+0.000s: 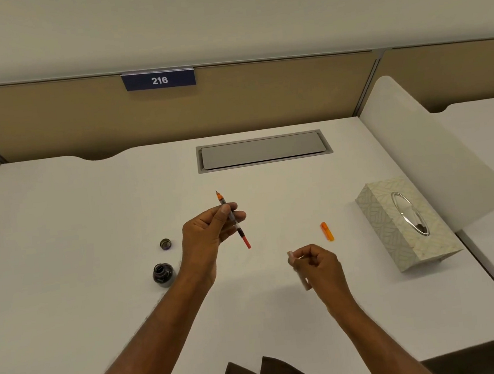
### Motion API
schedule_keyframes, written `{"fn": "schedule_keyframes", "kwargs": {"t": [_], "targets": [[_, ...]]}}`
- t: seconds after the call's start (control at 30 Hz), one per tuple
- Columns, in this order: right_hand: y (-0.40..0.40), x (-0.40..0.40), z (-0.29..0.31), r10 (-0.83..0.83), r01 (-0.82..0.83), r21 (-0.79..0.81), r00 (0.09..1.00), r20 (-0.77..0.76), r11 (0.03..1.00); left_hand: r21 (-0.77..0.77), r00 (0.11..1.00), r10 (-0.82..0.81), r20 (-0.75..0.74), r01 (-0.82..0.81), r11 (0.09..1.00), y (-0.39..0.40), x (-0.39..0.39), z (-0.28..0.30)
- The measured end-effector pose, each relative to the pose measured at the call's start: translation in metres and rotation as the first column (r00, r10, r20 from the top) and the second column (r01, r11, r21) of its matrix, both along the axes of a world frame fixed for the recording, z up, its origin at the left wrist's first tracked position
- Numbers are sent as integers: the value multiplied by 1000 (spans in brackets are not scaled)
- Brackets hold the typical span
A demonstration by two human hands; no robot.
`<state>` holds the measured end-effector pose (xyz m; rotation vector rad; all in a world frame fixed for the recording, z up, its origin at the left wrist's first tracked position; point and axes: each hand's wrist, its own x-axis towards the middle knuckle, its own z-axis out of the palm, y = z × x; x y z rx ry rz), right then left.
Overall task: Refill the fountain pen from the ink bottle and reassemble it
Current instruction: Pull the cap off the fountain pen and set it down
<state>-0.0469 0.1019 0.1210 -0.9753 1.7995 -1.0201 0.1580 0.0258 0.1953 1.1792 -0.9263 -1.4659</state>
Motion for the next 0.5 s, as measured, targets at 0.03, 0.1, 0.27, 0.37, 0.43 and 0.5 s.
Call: {"fn": "schedule_keyframes", "kwargs": {"t": [0.03, 0.1, 0.27, 0.37, 0.43, 0.5], "targets": [[-6, -10, -12, -39, 39, -5, 996, -85, 999, 7, 1000, -4, -1, 4, 1000, 1, 0, -1], [-18, -30, -34, -111, 110, -17, 965, -238, 994, 18, 1000, -18, 5, 18, 1000, 3, -2, -4], [-38, -58, -70, -152, 177, 22, 897, -415, 984, 31, 998, -57, 23, 56, 998, 8, -6, -7], [-47, -65, -83, -102, 154, 65, 863, -496, 986, 33, 997, -66, 30, 65, 997, 10, -7, -8], [-50, -66, -88, -75, 138, 80, 844, -531, 987, 41, 997, -67, 34, 65, 997, 11, -7, -9], [-52, -66, -91, -56, 129, 94, 832, -552, 987, 49, 997, -65, 32, 64, 997, 11, -7, -10]]}}
